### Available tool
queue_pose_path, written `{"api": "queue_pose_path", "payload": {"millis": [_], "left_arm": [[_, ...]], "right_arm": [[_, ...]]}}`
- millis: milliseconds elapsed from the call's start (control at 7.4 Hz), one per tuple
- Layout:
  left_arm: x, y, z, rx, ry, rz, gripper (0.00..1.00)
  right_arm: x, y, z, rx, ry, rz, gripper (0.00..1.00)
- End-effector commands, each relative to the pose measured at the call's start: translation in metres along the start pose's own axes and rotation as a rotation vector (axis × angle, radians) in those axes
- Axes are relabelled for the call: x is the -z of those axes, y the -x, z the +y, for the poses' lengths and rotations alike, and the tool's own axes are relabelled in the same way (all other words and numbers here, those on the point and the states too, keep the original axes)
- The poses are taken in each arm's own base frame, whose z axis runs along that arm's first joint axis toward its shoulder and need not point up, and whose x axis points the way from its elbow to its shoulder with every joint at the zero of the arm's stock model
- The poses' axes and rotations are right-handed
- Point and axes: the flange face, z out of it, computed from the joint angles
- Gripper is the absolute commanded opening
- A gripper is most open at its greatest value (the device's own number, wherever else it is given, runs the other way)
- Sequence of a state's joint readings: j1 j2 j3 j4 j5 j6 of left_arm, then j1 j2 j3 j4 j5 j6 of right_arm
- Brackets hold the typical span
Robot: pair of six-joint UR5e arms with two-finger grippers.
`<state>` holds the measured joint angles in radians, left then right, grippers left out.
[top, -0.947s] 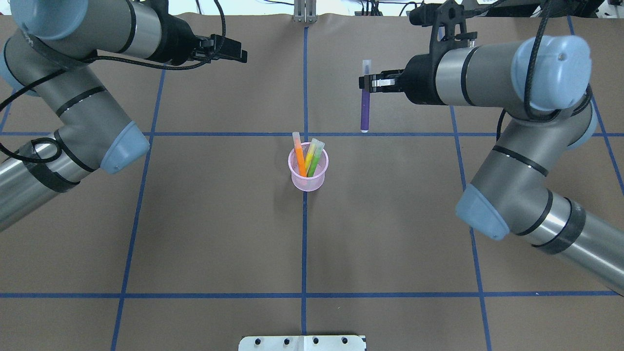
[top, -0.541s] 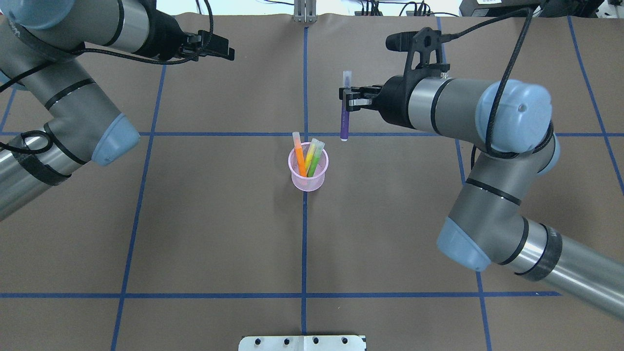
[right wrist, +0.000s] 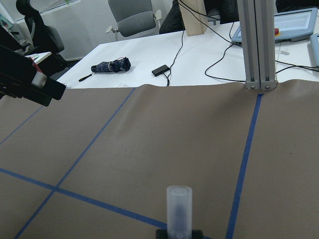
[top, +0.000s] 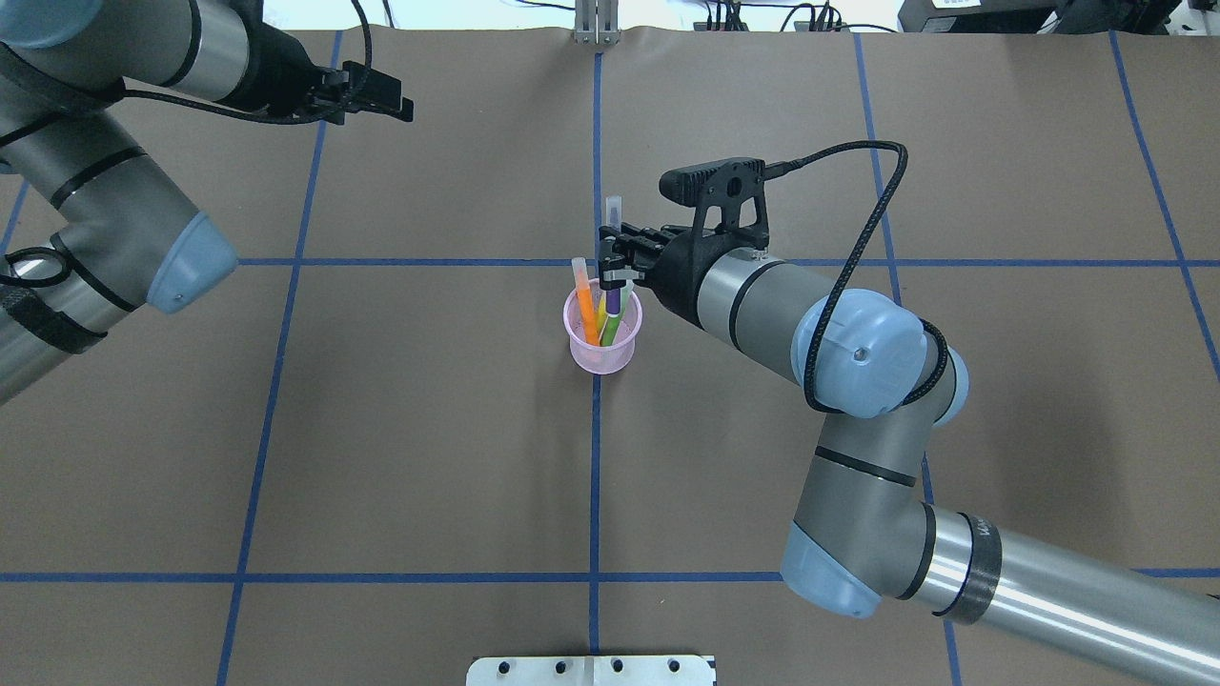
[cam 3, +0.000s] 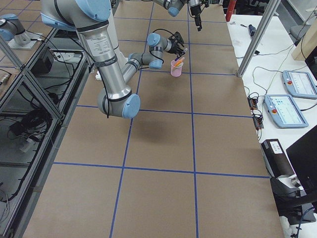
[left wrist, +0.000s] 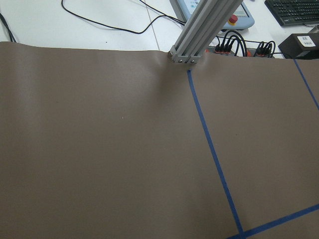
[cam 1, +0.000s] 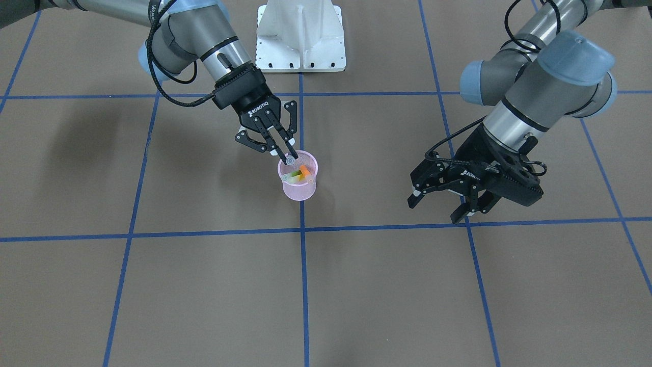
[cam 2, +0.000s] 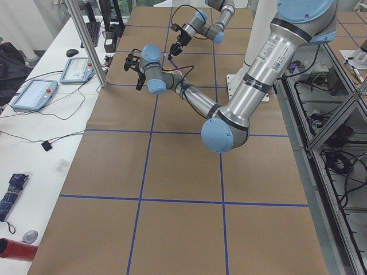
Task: Collect pens into pen holder
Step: 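Lower purple marker into the cup and open the right gripper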
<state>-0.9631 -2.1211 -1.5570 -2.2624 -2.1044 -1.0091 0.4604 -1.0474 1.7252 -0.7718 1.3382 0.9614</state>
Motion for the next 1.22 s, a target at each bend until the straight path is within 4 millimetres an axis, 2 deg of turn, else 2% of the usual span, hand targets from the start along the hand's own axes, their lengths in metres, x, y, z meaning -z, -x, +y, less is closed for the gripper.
{"api": "queue_pose_path", "payload": {"millis": [0, 541, 811, 947, 1082], "left_arm": [[-0.003, 0.004, 0.0, -0.01, 0.003, -0.008, 0.99], [-0.01, 0.012, 0.002, -0.021, 0.014, -0.021, 0.99], [-0.012, 0.014, 0.002, -0.02, 0.016, -0.026, 0.99], [-0.013, 0.014, 0.002, -0.019, 0.017, -0.027, 0.99], [-0.014, 0.016, 0.002, -0.017, 0.017, -0.03, 0.99]], "right_arm": [[-0.006, 0.002, 0.013, 0.015, 0.019, 0.004, 0.0], [-0.019, -0.002, 0.027, 0.027, 0.023, 0.039, 0.0], [-0.032, 0.01, 0.03, 0.027, 0.029, 0.037, 0.0], [-0.032, 0.013, 0.031, 0.027, 0.028, 0.035, 0.04], [-0.032, 0.016, 0.03, 0.021, 0.025, 0.031, 0.47]]}}
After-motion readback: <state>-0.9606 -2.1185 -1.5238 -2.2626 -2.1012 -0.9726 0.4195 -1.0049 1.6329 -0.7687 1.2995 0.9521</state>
